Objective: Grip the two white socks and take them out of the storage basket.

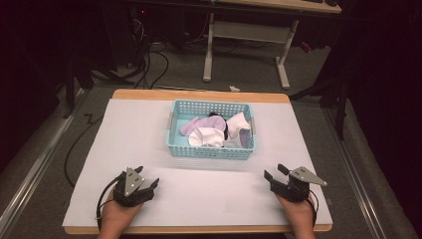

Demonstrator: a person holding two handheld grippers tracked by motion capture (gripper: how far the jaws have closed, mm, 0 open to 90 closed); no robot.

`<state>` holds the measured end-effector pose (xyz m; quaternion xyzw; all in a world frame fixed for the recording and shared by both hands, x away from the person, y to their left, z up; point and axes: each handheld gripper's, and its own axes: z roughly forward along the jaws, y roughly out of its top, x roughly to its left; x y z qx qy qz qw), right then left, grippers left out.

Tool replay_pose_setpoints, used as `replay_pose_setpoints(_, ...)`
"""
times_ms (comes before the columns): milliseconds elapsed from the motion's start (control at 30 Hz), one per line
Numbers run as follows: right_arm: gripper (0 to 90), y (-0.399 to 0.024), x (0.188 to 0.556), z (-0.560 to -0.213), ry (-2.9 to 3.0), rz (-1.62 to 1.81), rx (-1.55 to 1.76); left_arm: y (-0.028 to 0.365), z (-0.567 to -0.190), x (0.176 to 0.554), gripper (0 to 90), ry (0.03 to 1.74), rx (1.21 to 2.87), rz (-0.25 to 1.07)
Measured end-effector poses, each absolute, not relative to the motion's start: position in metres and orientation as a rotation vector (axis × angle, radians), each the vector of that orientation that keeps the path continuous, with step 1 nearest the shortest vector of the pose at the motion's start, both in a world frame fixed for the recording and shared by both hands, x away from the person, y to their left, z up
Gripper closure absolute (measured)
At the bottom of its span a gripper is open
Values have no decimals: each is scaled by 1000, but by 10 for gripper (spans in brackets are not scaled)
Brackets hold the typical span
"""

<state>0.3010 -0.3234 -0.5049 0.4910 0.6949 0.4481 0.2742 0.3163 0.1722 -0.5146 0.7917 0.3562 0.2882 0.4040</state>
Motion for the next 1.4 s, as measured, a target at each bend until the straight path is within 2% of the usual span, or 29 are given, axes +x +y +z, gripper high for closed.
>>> replay_pose_setpoints(167,284,-318,306,-499,1935,1183,1339,173,-514,317,312,890,2008,704)
replay_pose_setpoints(600,202,-289,326,-457,2054,1184,1252,174,-514,317,310,872,2007,682)
replay_pose_setpoints(1400,216,-266,374,-418,2139,1123,1191,174,-514,318,308,872,2006,669)
